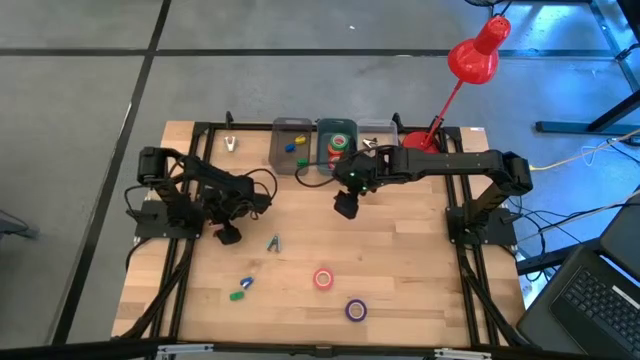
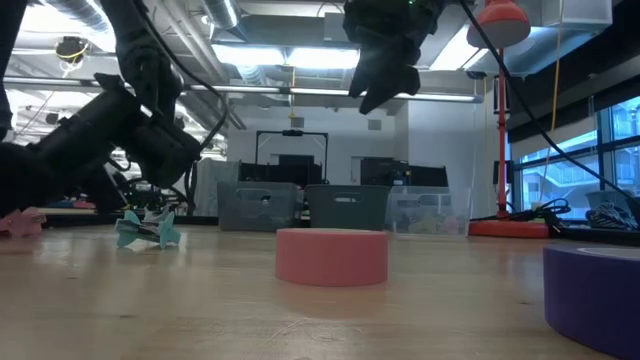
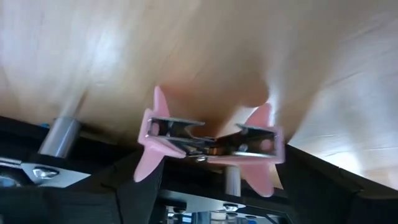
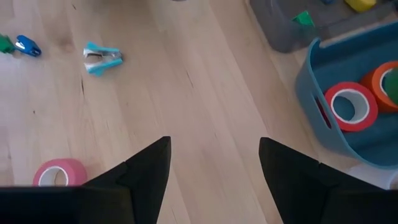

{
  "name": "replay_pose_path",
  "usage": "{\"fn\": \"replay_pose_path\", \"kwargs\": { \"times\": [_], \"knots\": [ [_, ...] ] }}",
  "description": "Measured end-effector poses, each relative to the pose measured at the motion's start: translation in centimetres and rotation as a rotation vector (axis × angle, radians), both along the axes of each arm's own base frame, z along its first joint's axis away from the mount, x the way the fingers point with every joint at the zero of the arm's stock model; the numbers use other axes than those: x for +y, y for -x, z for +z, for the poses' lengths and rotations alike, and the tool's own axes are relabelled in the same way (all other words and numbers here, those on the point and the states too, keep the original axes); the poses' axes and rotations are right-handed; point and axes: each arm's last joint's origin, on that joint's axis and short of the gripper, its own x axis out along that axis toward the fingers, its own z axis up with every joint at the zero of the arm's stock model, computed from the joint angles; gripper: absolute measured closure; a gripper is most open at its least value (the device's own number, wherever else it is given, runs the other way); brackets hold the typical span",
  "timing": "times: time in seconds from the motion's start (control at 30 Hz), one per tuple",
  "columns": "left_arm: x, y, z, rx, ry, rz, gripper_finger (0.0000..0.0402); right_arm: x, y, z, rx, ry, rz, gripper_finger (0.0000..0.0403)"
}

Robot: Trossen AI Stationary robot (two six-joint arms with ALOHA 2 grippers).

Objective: Pick and place Stapler, Stapler remover, tape
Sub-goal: Put the pink staple remover into the transparent bin

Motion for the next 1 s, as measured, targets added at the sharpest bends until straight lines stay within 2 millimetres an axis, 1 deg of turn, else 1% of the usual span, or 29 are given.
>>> {"fn": "replay_pose_path", "kwargs": {
  "times": [0.3,0.77,0.87,1.0],
  "knots": [
    [0.04,-0.22,0.01,-0.021,0.010,-0.015,0.0141,-0.02,-0.16,0.10,-0.020,0.001,0.000,0.0155],
    [0.11,-0.36,-0.03,-0.030,-0.011,-0.019,0.0153,-0.03,-0.45,0.31,-0.056,0.003,0.000,0.0155],
    [0.15,-0.40,-0.02,-0.033,-0.017,-0.026,0.0177,-0.03,-0.49,0.34,-0.062,0.004,0.000,0.0155],
    [0.17,-0.43,0.00,-0.032,-0.030,-0.022,0.0236,-0.04,-0.52,0.36,-0.065,0.004,0.000,0.0155]
  ]
}}
